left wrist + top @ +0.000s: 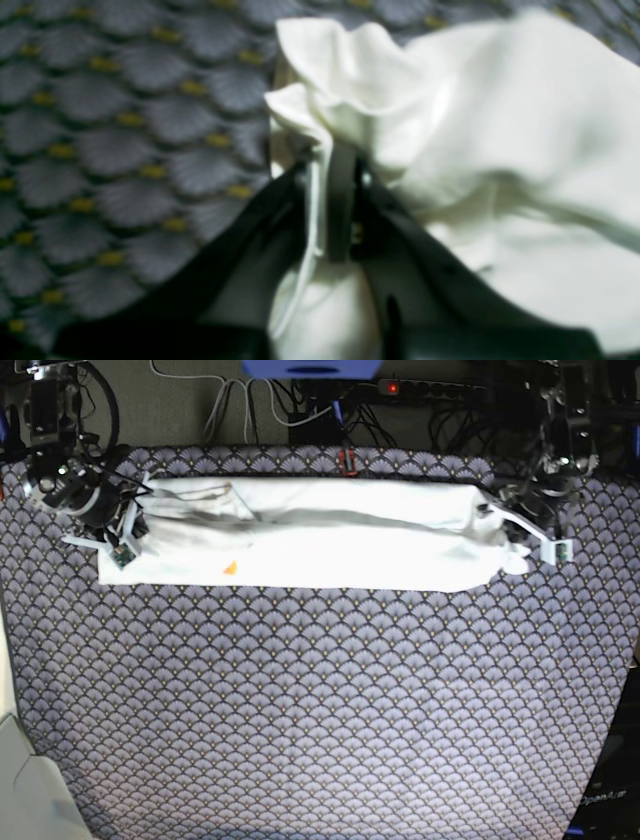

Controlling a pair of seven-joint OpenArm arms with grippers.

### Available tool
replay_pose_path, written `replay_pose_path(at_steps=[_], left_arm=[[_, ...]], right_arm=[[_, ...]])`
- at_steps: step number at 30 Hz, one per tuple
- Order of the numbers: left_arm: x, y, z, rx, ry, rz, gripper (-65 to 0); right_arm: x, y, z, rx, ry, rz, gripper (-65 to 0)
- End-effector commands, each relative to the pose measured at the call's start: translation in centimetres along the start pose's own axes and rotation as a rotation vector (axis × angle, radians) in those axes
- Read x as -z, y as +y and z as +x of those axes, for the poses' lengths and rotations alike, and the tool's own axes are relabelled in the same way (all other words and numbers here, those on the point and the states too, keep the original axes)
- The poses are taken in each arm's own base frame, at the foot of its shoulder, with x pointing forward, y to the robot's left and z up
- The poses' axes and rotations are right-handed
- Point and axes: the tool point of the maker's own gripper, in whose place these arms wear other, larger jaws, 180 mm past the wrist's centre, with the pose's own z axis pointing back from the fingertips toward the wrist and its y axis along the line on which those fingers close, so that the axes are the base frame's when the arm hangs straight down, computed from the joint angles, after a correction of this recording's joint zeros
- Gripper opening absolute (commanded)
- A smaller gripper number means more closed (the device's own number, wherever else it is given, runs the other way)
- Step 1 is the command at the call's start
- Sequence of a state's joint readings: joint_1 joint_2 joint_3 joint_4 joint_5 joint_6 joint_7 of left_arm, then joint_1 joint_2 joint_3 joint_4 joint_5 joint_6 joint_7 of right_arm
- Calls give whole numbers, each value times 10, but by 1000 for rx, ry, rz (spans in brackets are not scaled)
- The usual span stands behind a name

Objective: Fold the T-shirt properly
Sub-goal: 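Grasp the strip end with the left gripper and lift it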

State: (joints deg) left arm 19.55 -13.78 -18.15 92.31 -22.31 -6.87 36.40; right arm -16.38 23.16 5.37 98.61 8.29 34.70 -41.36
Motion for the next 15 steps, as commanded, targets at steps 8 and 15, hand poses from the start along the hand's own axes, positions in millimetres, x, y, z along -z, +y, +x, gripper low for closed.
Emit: replay_pose_path(at_steps=[8, 15], left_arm=[[-34, -52, 58, 39, -134, -92, -645], [-47, -78, 80, 30, -161, -133, -645]], right_arm=[[-5, -11, 8, -11, -25, -28, -650], [-4, -11, 9, -12, -26, -27, -650]])
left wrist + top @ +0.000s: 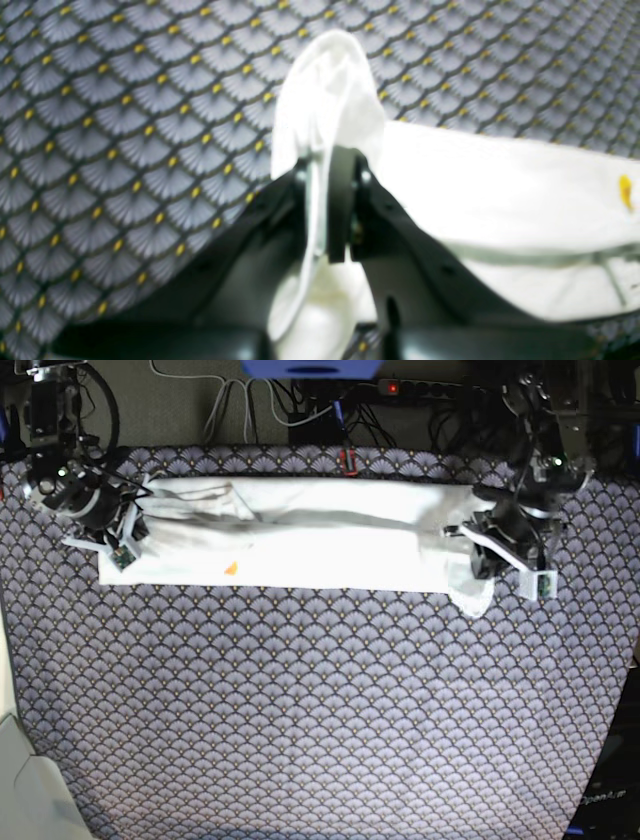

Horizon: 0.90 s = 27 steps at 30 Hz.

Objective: Fold the T-shirt properly
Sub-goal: 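Grasp the strip end with the left gripper and lift it, then fold the strip end over toward the right gripper with the left gripper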

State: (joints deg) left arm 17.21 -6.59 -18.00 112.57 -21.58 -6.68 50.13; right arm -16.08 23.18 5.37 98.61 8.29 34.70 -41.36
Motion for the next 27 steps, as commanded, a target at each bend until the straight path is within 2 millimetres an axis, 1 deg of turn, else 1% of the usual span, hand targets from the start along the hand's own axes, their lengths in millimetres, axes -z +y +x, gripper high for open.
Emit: replay_pose_path(at_steps=[1, 4, 6, 9, 12, 17, 19, 23, 27], left_arm=[[-2, -3, 14, 8, -41, -8, -645], [3, -20, 13, 17, -29, -51, -645], [6, -38, 11, 39, -29, -98, -645], [9, -73, 5, 71, -13, -188, -645], [12, -105, 7, 107, -16, -269, -645], [13, -145, 2, 122, -5, -366, -645], [17, -154, 0, 123, 7, -387, -645], [25, -176, -15, 146, 56, -441, -645], [33, -189, -27, 170, 99, -471, -644]], right_arm=[[-4, -10, 7, -11, -22, -24, -650], [-4, -10, 7, -11, -22, -24, -650], [-4, -10, 7, -11, -23, -25, -650], [-4, -9, 8, -12, -23, -24, -650], [-4, -9, 8, -12, -23, -24, -650], [-4, -9, 8, -12, -23, -24, -650], [-4, -9, 8, -13, -23, -22, -650], [-4, -8, 6, -12, -20, -21, -650], [-4, -8, 5, -13, -17, -20, -650]])
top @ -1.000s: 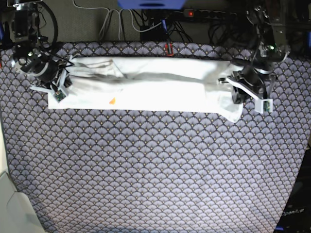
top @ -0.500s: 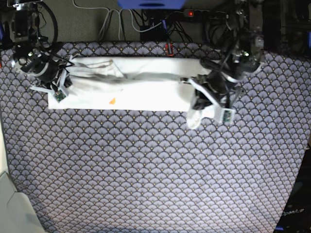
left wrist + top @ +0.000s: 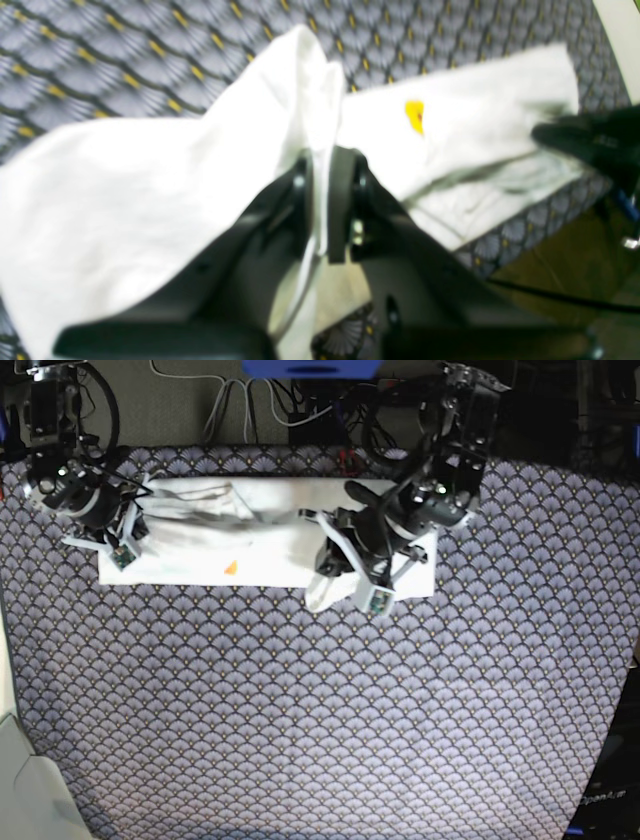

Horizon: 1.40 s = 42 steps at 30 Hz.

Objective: Fold the T-shirt properly
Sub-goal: 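Fold the strip end over toward the right gripper with the left gripper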

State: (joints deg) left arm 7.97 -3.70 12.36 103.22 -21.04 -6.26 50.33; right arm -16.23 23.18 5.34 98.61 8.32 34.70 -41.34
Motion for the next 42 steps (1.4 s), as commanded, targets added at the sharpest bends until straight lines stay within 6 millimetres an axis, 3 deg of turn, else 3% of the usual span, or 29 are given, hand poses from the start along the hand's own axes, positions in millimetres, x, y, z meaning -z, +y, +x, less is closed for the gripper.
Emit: replay_pose_path(at_steps=[1, 6, 12, 18, 20, 27, 29, 33, 36, 39, 42], left_arm=[[1, -7, 15, 13, -47, -25, -644], [9, -16, 10, 32, -19, -51, -644], [13, -29, 22, 31, -47, -77, -644], [13, -31, 21, 33, -40, -84, -635], [13, -34, 20, 38, -37, -91, -595], [13, -53, 11, 71, -18, -139, -279], [10, -57, 15, 79, -31, -148, -251], [-6, -63, 37, 109, -103, -151, -283], [-18, -40, 43, 135, -120, -102, -346], [-26, -2, 25, 104, -79, -13, -393], [-36, 31, 7, 82, -39, 64, -352]], right_arm=[[-4, -9, 6, -13, -19, -22, -650], [-4, -8, 5, -13, -17, -21, -650], [-4, -8, 5, -13, -17, -21, -650], [-4, -8, 5, -13, -16, -20, -650], [-4, -8, 5, -13, -16, -20, -650], [-4, -8, 5, -13, -16, -20, -650], [-4, -8, 5, -13, -16, -20, -650], [-5, -9, 6, -12, -19, -24, -650], [-6, -10, 7, -15, -22, -27, -650], [-6, -10, 7, -14, -21, -27, -650], [-6, -12, 2, -13, 9, -31, -603]])
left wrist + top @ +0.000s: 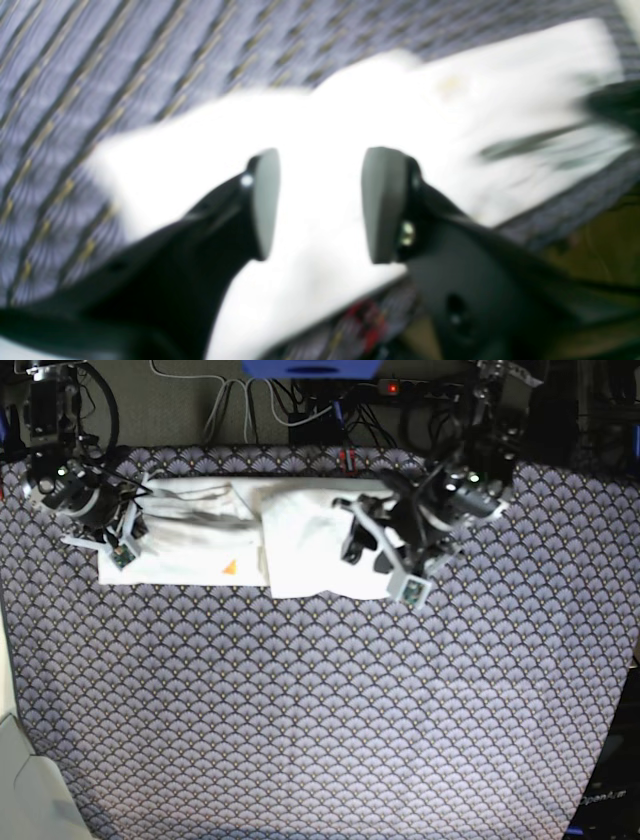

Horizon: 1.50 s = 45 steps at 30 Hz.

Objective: Fold the T-shirt properly
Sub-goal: 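Fold the strip end over toward the right gripper with the left gripper, then press the folded half flat with both grippers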

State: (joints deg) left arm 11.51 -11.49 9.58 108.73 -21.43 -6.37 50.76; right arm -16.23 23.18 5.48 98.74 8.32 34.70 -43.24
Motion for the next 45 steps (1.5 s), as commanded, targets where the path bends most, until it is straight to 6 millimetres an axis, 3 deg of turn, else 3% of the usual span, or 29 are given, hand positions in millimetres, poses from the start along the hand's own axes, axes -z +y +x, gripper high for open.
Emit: replay_pose_path(at_steps=[1, 5, 11, 17, 23, 26, 32, 36, 45], left_arm=[[-4, 3, 9, -1, -43, -2, -324], [-5, 23, -15, -25, 16, 41, -194], [6, 34, -34, -56, 76, 57, -182], [15, 44, -39, -72, 79, 74, -182], [20, 50, -44, -84, 64, 83, -182], [20, 49, -44, -86, 62, 81, -182], [18, 50, -43, -83, 60, 83, -182], [18, 50, -44, -81, 63, 85, -182], [17, 50, -44, -75, 66, 87, -182]], right_arm=[[-5, -12, 6, -13, -10, -30, -581], [-6, -12, 2, -14, 19, -31, -457], [-13, -11, 12, -34, -11, -41, -306], [-40, -20, 28, -52, -74, -107, -301], [-43, -30, 26, -37, -74, -133, -301], [-36, -40, 27, -15, -70, -141, -301], [-9, -49, 4, 100, -18, -87, -301], [-7, -57, -2, 180, -33, -73, -301], [4, -57, -20, 241, 2, -47, -301]])
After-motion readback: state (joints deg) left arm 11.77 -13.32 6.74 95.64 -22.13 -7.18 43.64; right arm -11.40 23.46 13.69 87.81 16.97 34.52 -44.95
